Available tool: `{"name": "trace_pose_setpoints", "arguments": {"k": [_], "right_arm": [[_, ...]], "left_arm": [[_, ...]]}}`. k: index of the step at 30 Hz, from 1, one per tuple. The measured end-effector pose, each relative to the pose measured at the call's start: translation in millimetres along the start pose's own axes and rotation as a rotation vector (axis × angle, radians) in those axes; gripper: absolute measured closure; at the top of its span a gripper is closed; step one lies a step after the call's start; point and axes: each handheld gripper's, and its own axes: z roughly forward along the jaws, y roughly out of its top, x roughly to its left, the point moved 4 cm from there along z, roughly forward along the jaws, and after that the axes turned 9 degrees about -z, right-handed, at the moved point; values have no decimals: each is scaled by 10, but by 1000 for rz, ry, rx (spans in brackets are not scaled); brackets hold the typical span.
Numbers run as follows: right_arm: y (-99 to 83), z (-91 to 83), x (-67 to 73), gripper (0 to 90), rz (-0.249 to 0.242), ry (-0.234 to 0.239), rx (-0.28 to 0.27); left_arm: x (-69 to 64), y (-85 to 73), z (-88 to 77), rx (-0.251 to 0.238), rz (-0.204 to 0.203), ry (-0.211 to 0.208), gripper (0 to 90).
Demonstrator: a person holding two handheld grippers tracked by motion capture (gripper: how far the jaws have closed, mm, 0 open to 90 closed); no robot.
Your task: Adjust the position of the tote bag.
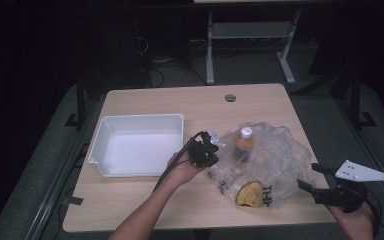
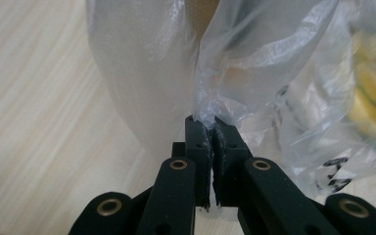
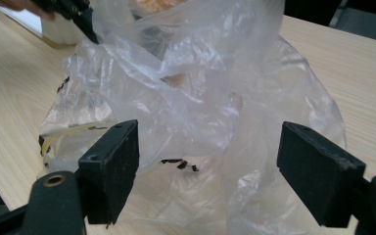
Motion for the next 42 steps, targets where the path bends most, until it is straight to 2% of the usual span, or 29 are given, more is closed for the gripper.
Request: {"name": "trace_pose_setpoints", "arguments": {"k": [4, 9, 13, 16, 20, 21, 22, 24, 26, 28, 33, 39, 40, 42], "right_arm": [[3, 8, 10, 230, 2, 3, 2], [2, 19, 26, 230, -6, 8, 10], [-6, 7, 13, 230, -2, 7, 7], [-5, 0, 8, 230, -3, 6, 4], [-3, 13, 14, 230, -4, 9, 10], [-2, 15, 16, 230, -4, 10, 10], [0, 16, 19, 230, -4, 10, 10], [-3, 20, 22, 230, -4, 11, 11], [-7, 22, 21, 231, -6, 10, 13], [-8, 23, 19, 231, -7, 9, 16], [-1, 24, 21, 231, -4, 9, 13], [-6, 32, 25, 231, -6, 15, 15], [-6, 32, 25, 231, -6, 15, 15], [-3, 19, 18, 230, -3, 13, 9]], "left_arm": [[7, -58, 75, 26, -3, 1, 866], [13, -91, 84, 38, -6, -1, 849], [20, -101, 50, 34, -9, -8, 759], [38, -116, -61, 14, -10, -34, 676], [57, -125, -191, -9, -8, -35, 542], [72, -130, -281, -24, -15, -41, 516], [72, -130, -281, -24, -15, -41, 484], [86, -111, -418, -59, -11, -51, 467], [83, -99, -447, -67, -10, -50, 447], [60, -2, -565, -93, 1, -58, 424], [-14, 156, -640, -117, 27, -72, 398], [-153, 382, -599, -115, 80, -85, 371], [-153, 382, -599, -115, 80, -85, 361], [-172, 478, -560, -117, 83, -81, 337]]}}
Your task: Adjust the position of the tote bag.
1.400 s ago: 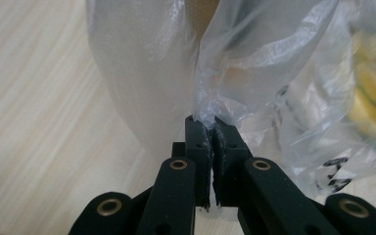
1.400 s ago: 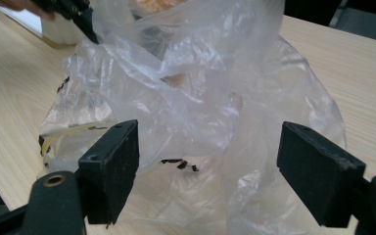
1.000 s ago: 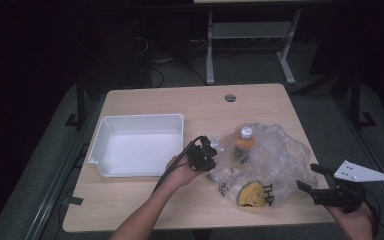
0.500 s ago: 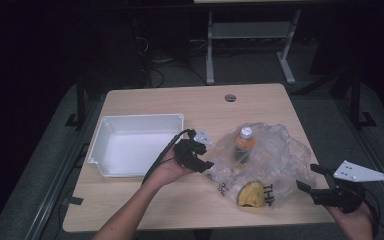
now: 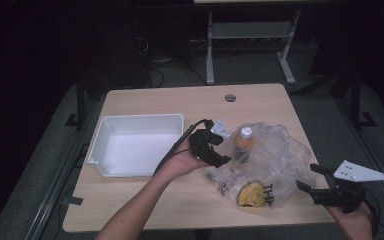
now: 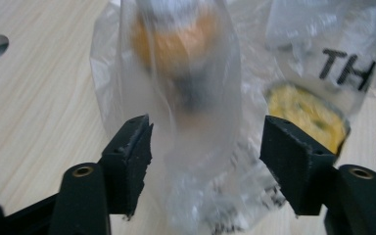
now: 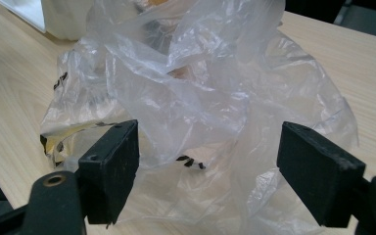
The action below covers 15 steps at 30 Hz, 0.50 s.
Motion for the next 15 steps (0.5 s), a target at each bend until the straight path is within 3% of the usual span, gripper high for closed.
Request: {"name": "trace_pose_setpoints", "arguments": {"k": [3, 4, 6, 12, 13, 15], "right_arm": [[-3, -7, -9, 230, -1, -1, -3], [-3, -8, -12, 230, -2, 0, -4], [0, -6, -12, 230, -2, 3, -5], [2, -18, -11, 230, -4, 3, -12], [2, -23, -16, 230, 3, 3, -16], [2, -25, -19, 230, 2, 2, -15]], "left_arm": [[-1, 47, 31, -7, -3, 20, 316], [-3, 89, 61, -20, -7, 45, 309], [-10, 123, 88, -28, -13, 45, 317], [3, 164, 174, -11, -4, 66, 441], [10, 165, 188, -11, -6, 64, 518], [20, 159, 206, 1, 0, 71, 571]]}}
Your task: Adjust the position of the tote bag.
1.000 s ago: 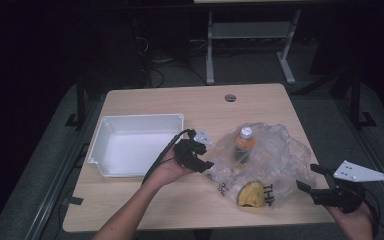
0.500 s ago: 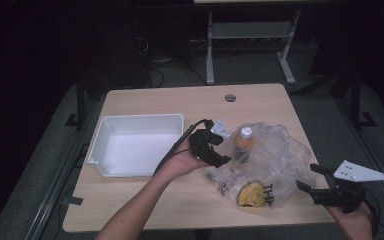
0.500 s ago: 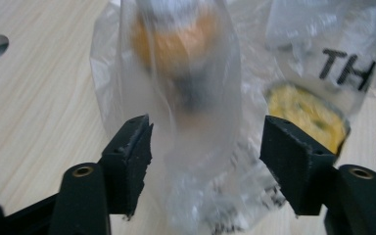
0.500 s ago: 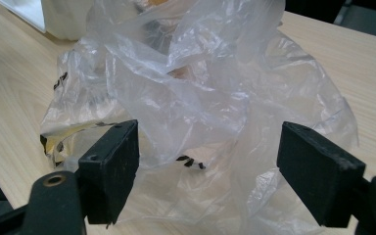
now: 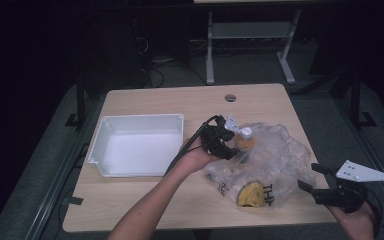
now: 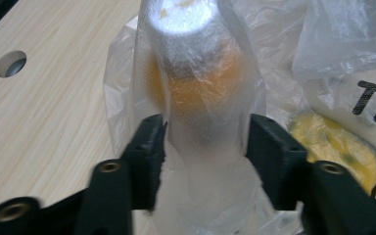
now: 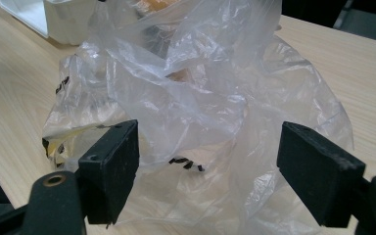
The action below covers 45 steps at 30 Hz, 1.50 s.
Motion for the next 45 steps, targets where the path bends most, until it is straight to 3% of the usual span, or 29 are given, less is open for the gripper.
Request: {"name": "trace_pose_setpoints", "arguments": {"k": [3, 8, 12, 20, 27, 45], "right_arm": [[-6, 11, -3, 230, -1, 4, 3], [-3, 13, 2, 230, -1, 5, 3], [-11, 12, 10, 230, -3, 6, 7], [-9, 25, 18, 230, -3, 11, 7], [-14, 25, 34, 230, -6, 17, 14], [6, 32, 65, 237, -14, 30, 16]], "left_arm": [[6, -11, 23, 17, 18, 6, 761], [5, -28, 39, 37, 27, 2, 894], [15, -64, 71, 55, 25, 13, 900], [91, -295, 230, 101, -32, 15, 900], [94, -466, 368, 112, -73, -5, 899], [111, -769, 525, 166, -95, -13, 880]]}}
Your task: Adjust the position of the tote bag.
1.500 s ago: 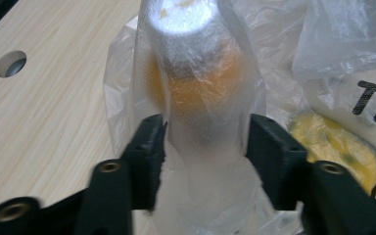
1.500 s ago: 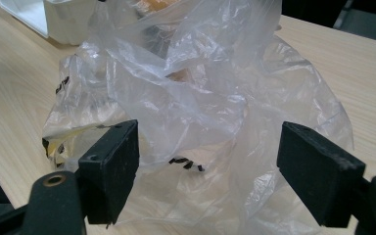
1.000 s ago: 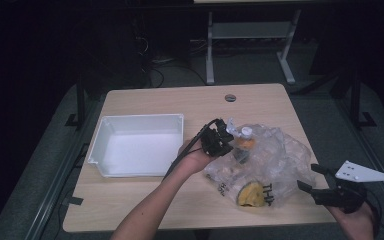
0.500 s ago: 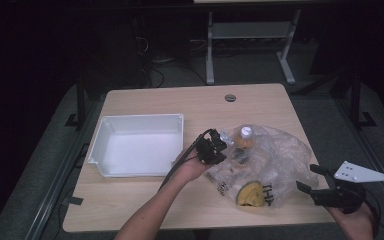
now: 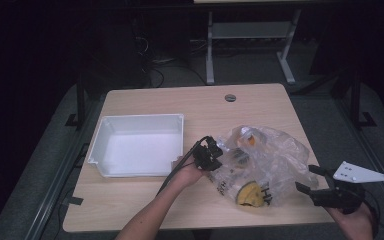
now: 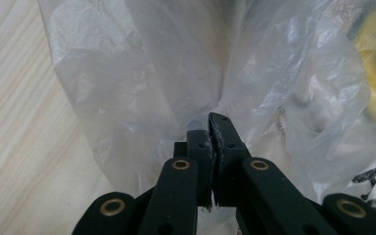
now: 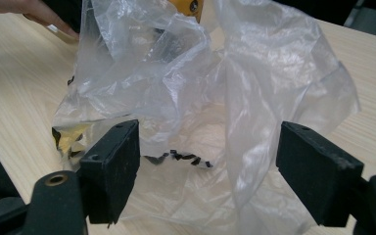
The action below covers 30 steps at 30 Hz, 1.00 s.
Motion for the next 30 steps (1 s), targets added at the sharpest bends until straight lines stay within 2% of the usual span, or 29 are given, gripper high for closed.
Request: {"name": "trace_pose_setpoints", "arguments": {"k": [9, 16, 18, 22, 29, 30], "right_arm": [[24, 13, 39, 276, -20, 14, 5], [51, 57, 83, 324, -47, 42, 20], [87, 39, 107, 324, -76, 19, 18], [110, 0, 94, 320, -76, 7, 10], [199, -55, 90, 320, -92, 15, 3], [240, -61, 79, 321, -84, 42, -10]], "left_arm": [[10, -52, 9, 16, 6, -1, 852], [-5, -61, -31, 1, 10, 12, 787], [9, -55, -95, -18, 7, 17, 753], [21, -53, -146, -28, -3, 15, 720], [54, -41, -283, -49, -18, 30, 669], [55, -37, -327, -61, -15, 28, 661]]}}
